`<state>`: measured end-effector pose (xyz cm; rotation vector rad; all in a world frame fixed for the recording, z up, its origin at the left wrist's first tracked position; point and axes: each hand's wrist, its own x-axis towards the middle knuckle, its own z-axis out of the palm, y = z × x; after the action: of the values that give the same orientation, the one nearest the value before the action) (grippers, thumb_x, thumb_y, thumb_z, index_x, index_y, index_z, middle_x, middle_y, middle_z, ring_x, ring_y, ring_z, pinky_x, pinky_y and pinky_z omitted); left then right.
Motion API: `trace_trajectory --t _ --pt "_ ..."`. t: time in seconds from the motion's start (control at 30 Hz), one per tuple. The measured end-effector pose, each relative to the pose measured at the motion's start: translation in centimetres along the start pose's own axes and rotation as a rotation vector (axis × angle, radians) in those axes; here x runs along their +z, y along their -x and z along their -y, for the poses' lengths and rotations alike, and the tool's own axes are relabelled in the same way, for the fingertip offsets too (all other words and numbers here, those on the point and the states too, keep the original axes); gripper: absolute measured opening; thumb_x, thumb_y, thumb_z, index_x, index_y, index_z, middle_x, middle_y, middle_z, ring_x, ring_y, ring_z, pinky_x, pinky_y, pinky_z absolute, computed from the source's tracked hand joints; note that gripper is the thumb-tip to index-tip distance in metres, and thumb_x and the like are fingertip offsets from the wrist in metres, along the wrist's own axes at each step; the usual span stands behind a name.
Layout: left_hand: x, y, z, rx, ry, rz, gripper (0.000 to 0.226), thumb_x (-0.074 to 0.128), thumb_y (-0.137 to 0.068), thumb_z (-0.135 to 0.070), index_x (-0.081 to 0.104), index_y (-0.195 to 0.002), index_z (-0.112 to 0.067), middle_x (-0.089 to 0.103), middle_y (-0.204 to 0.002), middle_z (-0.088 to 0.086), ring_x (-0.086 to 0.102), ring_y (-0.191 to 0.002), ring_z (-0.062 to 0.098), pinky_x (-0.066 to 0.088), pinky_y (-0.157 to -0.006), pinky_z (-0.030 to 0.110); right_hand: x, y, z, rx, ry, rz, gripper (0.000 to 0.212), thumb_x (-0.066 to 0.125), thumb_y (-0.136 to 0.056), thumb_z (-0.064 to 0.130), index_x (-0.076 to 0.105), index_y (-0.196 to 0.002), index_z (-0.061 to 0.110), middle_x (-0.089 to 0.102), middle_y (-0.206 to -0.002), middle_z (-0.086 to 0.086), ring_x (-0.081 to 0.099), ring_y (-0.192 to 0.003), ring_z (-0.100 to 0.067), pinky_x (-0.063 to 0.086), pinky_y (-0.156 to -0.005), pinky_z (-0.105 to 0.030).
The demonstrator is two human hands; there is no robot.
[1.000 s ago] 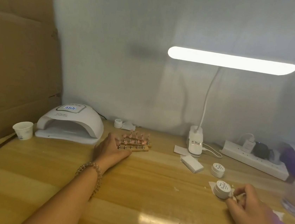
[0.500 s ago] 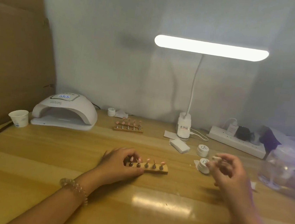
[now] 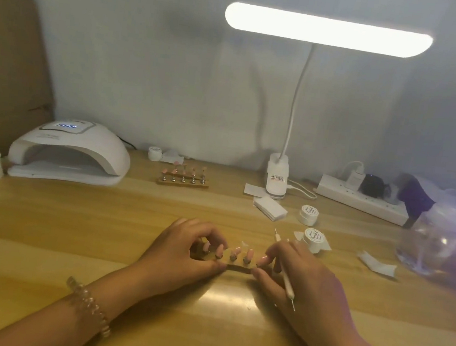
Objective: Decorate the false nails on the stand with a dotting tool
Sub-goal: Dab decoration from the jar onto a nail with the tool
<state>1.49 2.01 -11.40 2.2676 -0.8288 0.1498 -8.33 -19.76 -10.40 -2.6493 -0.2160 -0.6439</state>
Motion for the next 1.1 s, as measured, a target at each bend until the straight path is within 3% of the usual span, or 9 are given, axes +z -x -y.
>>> trace_trajectory --t 0.23,0.4,0.5,0.7,0.83,0.97,1.1 --pt "0.2 -0.1 -0.1 0.051 0.001 0.029 0.024 0.074 -0.078 -0.046 0.067 -0.095 -0.03 0.055 -0.103 -0.033 0.046 -0.098 -0.003 0.042 -0.077 0.022 0.0 -0.2 -1.0 -0.015 -0.132 0.024 0.016 0.071 -0.088 0.019 0.061 -0.088 0.031 0.058 -0.08 0.014 0.057 -0.074 -0.007 0.051 -0.062 -0.037" --pt "0.2 0.0 -0.4 0.038 0.009 0.035 0.021 0.075 -0.078 -0.043 0.066 -0.093 -0.032 0.055 -0.099 -0.032 0.047 -0.093 -0.002 0.041 -0.074 0.023 0.3 -0.3 -1.1 -0.024 -0.118 0.014 0.015 0.071 -0.086 0.028 0.057 -0.09 0.034 0.054 -0.08 0.018 0.054 -0.077 -0.005 0.048 -0.061 -0.029" --pt "0.0 0.1 -0.8 0.032 0.017 0.05 0.021 0.076 -0.076 -0.041 0.063 -0.091 -0.035 0.057 -0.095 -0.028 0.049 -0.09 0.0 0.039 -0.072 0.023 0.4 -0.4 -0.8 -0.038 -0.132 0.036 0.03 0.073 -0.081 0.04 0.052 -0.102 0.032 0.051 -0.086 0.021 0.051 -0.088 -0.005 0.044 -0.07 -0.021" --pt "0.4 0.4 -2.2 0.085 0.013 0.117 0.022 0.066 -0.071 -0.047 0.058 -0.088 -0.035 0.057 -0.084 -0.019 0.05 -0.086 0.005 0.033 -0.075 0.02 0.9 -0.2 0.3 -0.051 -0.341 0.066 0.026 0.072 -0.088 0.019 0.048 -0.097 0.024 0.061 -0.087 0.015 0.062 -0.085 -0.01 0.049 -0.069 -0.028" --pt "0.6 0.6 -2.8 0.082 0.043 0.142 0.029 0.067 -0.074 -0.051 0.06 -0.098 -0.036 0.059 -0.093 -0.019 0.052 -0.094 0.004 0.039 -0.087 0.025 0.9 -0.3 0.3 -0.026 -0.398 0.085 0.03 0.073 -0.088 0.014 0.045 -0.098 0.02 0.062 -0.083 0.014 0.064 -0.076 -0.013 0.048 -0.064 -0.024" --pt "0.9 0.6 -3.2 0.11 0.135 0.095 0.012 0.076 -0.083 -0.031 0.069 -0.092 -0.027 0.063 -0.083 -0.013 0.055 -0.083 0.011 0.042 -0.073 0.027 0.9 -0.4 0.3 -0.017 -0.413 0.08 0.029 0.073 -0.088 0.017 0.045 -0.098 0.019 0.06 -0.079 0.011 0.061 -0.073 -0.012 0.043 -0.063 -0.018" --pt "1.1 0.6 -3.3 0.095 0.16 0.067 0.009 0.077 -0.084 -0.031 0.072 -0.088 -0.024 0.064 -0.081 -0.012 0.056 -0.079 0.01 0.042 -0.068 0.026 1.0 -0.4 0.4 -0.012 -0.407 0.074 0.031 0.074 -0.087 0.019 0.045 -0.099 0.02 0.06 -0.079 0.009 0.061 -0.072 -0.009 0.043 -0.063 -0.017"
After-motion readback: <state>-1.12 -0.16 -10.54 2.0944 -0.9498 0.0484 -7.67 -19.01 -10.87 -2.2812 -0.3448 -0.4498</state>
